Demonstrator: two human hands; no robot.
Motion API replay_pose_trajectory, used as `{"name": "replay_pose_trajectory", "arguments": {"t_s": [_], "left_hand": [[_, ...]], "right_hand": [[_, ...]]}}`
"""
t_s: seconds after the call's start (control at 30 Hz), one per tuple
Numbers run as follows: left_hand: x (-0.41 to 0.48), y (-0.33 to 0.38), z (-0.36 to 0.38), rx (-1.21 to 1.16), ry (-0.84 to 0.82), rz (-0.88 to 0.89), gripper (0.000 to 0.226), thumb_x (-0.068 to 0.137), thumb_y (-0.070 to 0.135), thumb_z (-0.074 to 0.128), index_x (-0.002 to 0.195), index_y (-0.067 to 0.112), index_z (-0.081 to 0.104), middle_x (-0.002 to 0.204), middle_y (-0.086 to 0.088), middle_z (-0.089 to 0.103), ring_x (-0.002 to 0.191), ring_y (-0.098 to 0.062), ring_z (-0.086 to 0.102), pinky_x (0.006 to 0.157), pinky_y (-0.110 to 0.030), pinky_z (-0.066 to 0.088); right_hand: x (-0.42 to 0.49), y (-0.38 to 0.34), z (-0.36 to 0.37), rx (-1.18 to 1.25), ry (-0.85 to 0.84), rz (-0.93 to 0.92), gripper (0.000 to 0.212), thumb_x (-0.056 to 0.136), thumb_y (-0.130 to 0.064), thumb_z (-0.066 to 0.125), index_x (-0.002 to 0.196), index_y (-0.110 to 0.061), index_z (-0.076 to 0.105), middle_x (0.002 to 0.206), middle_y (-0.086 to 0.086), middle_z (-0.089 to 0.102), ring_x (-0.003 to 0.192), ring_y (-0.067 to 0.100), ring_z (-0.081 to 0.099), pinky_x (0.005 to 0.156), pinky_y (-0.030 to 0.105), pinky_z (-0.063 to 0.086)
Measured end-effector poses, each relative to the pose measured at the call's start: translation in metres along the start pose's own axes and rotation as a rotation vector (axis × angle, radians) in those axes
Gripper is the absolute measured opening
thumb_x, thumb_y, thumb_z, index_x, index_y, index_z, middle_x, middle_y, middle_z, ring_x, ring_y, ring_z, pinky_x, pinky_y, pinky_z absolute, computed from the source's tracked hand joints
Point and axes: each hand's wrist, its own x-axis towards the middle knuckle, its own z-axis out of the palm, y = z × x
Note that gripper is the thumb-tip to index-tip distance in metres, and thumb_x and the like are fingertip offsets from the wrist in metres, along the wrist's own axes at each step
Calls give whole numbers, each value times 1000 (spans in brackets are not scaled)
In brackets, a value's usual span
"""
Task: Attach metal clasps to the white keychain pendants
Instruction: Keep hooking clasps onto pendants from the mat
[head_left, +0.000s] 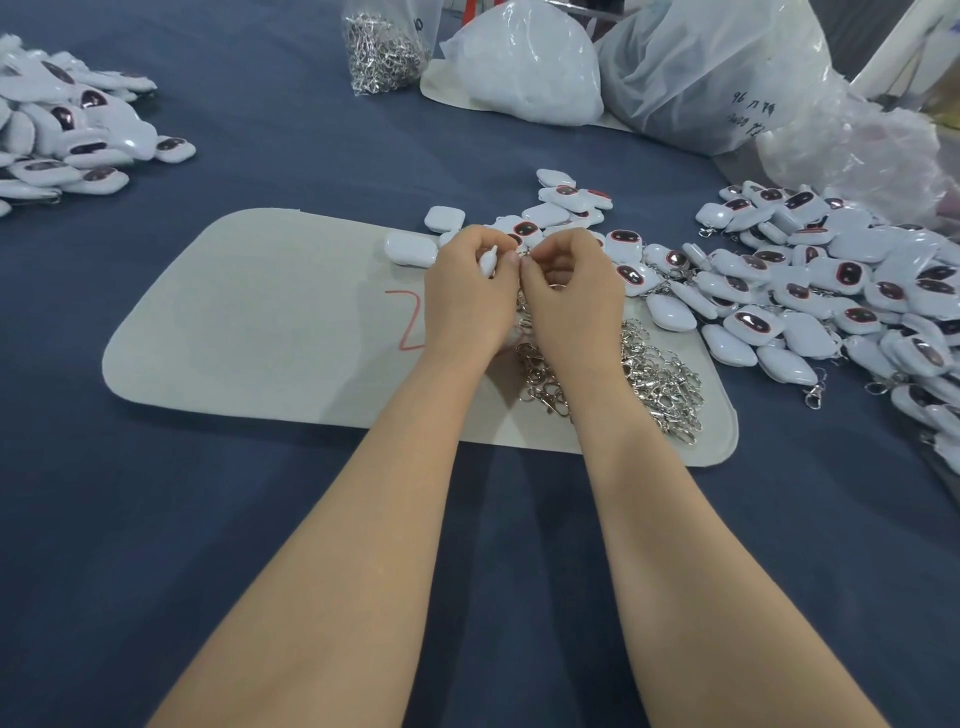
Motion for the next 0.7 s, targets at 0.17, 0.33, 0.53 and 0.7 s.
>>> {"name": "replay_pose_trajectory", "arguments": {"t_s": [0.17,0.33,0.53,0.7], "left_hand": [[0,0,0,-28,-12,-4,12,89,6,57,85,16,61,88,10,61,91,-5,55,76,-8,40],[0,-1,0,5,-40,1,11,88,8,57,86,10,68,84,3,64,81,-8,55,74,-16,42],[-1,0,1,56,-19,27,11,92,12,54,89,11,65,87,4,62,86,-11,55,72,-18,39],[-3,0,0,91,-28,54,12,94,12,51,86,18,58,87,4,60,85,-15,55,75,-25,42]], "right_hand": [[4,2,0,62,11,118,12,84,-10,64,81,-18,56,73,-15,57,67,-2,54,64,7,42],[6,2,0,100,-5,186,8,86,-11,63,81,-16,60,82,1,67,81,17,65,75,26,51],[4,0,0,4,-14,84,9,89,-6,56,94,-11,61,83,-12,59,77,5,58,73,12,45],[-1,-4,1,-109,-18,-70,16,88,-1,52,94,-10,63,94,2,65,84,13,57,77,25,48]]}}
